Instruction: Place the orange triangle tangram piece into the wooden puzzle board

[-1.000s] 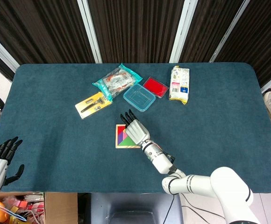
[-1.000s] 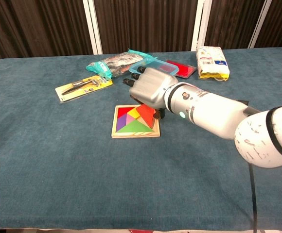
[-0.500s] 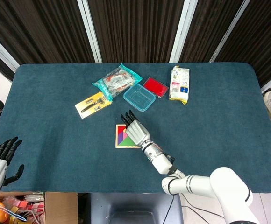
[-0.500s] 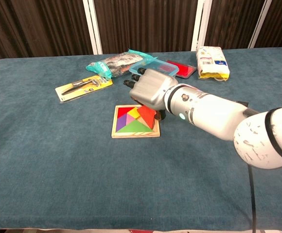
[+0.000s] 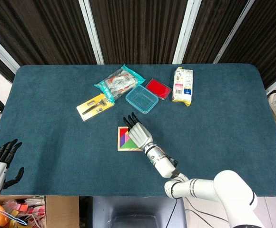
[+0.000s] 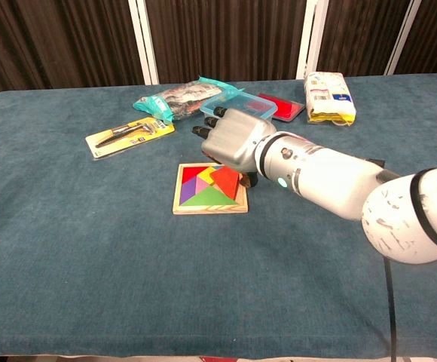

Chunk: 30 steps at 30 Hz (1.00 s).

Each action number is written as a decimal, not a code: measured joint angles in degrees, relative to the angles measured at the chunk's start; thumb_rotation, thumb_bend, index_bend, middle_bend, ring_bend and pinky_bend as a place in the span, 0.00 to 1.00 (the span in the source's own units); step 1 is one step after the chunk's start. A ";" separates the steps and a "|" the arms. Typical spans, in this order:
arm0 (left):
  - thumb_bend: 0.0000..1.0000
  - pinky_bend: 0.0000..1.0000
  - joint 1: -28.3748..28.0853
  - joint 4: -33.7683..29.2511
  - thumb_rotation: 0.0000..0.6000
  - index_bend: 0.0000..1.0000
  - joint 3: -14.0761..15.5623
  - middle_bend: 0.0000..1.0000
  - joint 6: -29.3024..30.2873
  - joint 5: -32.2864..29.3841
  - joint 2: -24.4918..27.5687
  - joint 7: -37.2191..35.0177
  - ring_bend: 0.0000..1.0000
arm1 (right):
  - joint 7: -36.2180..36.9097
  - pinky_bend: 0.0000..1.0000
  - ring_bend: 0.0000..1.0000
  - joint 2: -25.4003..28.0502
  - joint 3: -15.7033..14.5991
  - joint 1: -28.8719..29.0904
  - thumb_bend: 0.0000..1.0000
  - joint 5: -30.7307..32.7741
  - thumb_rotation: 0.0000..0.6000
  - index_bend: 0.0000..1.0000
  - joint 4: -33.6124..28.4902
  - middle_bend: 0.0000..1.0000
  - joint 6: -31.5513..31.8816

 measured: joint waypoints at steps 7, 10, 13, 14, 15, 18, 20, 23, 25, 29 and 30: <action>0.46 0.13 0.03 -0.08 1.00 0.00 0.05 0.00 -0.03 0.03 0.04 0.09 0.01 | 0.92 0.00 0.00 0.56 0.22 -0.18 0.47 -0.37 1.00 0.48 -0.75 0.02 0.24; 0.46 0.13 0.03 -0.20 1.00 0.00 0.07 0.00 -0.01 0.10 0.16 0.09 0.01 | 1.40 0.00 0.00 1.13 0.27 -0.33 0.47 -0.72 1.00 0.47 -1.20 0.02 0.41; 0.46 0.13 -0.06 -0.10 1.00 0.00 0.08 0.00 -0.18 0.11 0.00 0.26 0.01 | 1.66 0.00 0.00 1.78 0.19 -0.53 0.47 -1.01 1.00 0.47 -1.64 0.02 0.58; 0.46 0.13 -0.04 -0.06 1.00 0.00 0.09 0.00 -0.15 0.13 -0.03 0.28 0.01 | 1.62 0.00 0.00 2.01 0.13 -0.60 0.47 -1.00 1.00 0.47 -1.78 0.02 0.61; 0.46 0.13 -0.05 -0.03 1.00 0.00 0.09 0.00 -0.17 0.14 -0.06 0.32 0.01 | 1.54 0.00 0.00 2.11 0.12 -0.62 0.47 -0.90 1.00 0.47 -1.84 0.02 0.59; 0.46 0.13 -0.08 -0.08 1.00 0.00 0.12 0.00 -0.23 0.18 -0.06 0.41 0.01 | 1.21 0.00 0.00 2.19 0.15 -0.55 0.48 -0.19 1.00 0.48 -1.86 0.02 0.11; 0.46 0.13 -0.10 -0.12 1.00 0.00 0.09 0.00 -0.25 0.16 -0.05 0.43 0.01 | 0.87 0.00 0.00 2.00 0.08 -0.40 0.48 0.21 1.00 0.48 -1.59 0.02 -0.34; 0.46 0.13 -0.15 -0.11 1.00 0.00 0.06 0.00 -0.38 0.05 -0.02 0.38 0.01 | 0.32 0.00 0.00 1.58 -0.19 -0.18 0.48 0.68 1.00 0.49 -1.08 0.02 -0.87; 0.46 0.13 -0.18 -0.07 1.00 0.00 0.05 0.00 -0.49 -0.04 0.01 0.32 0.01 | 0.12 0.00 0.00 1.24 -0.34 -0.07 0.48 0.92 1.00 0.49 -0.74 0.02 -1.12; 0.46 0.13 -0.18 -0.03 1.00 0.00 0.08 0.00 -0.47 0.01 0.05 0.13 0.01 | 0.15 0.00 0.00 0.80 -0.25 0.19 0.48 1.29 1.00 0.49 -0.26 0.02 -1.41; 0.46 0.13 -0.19 -0.02 1.00 0.00 0.07 0.00 -0.47 0.01 0.06 0.08 0.01 | 0.26 0.00 0.00 0.76 -0.17 0.23 0.49 1.37 1.00 0.49 -0.23 0.02 -1.46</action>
